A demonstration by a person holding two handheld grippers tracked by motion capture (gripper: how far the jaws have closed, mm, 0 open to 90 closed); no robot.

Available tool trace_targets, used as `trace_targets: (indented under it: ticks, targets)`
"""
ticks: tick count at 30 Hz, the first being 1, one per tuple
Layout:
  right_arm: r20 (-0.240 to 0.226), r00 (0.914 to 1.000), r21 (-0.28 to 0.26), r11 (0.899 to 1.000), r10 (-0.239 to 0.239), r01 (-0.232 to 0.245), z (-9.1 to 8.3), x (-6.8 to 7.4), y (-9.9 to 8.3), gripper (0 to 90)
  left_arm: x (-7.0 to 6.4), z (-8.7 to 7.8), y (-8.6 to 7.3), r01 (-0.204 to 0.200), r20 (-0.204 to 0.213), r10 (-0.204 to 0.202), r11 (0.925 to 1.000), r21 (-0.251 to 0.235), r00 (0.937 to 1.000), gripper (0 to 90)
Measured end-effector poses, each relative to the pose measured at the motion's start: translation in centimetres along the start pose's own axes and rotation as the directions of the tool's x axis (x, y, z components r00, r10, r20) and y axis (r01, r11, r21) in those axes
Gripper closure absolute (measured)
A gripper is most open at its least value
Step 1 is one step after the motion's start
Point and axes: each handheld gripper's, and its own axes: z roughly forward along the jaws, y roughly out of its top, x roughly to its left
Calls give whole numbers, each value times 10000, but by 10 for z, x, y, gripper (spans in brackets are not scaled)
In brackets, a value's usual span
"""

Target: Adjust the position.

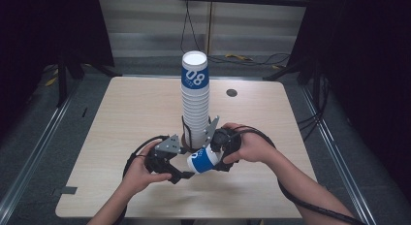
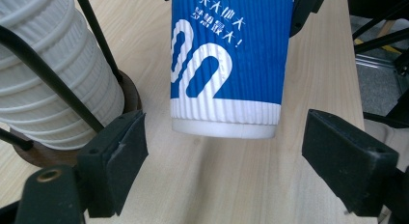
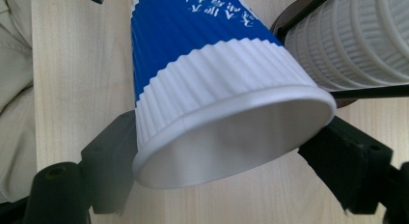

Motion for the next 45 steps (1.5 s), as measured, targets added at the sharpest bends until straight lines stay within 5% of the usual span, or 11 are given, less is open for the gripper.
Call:
trace_targets:
  ticks: [20, 25, 45]
  targets:
    - [-53, 9980, 962, 9933, -632, 634, 1, 5, 13, 171, 1, 1, -1, 251, 239, -248, 9996, -124, 9994, 159]
    - [-13, 9935, 961, 9889, -1136, 1132, 1, 5, 19, 171, 1, 4, -2, 397, 352, -391, 9990, -181, 9986, 159]
    - [-9, 9923, 1166, 9855, -1237, 1230, 4, 9, 26, 169, 1, 7, -1, 573, 580, -560, 9981, -208, 9967, 162]
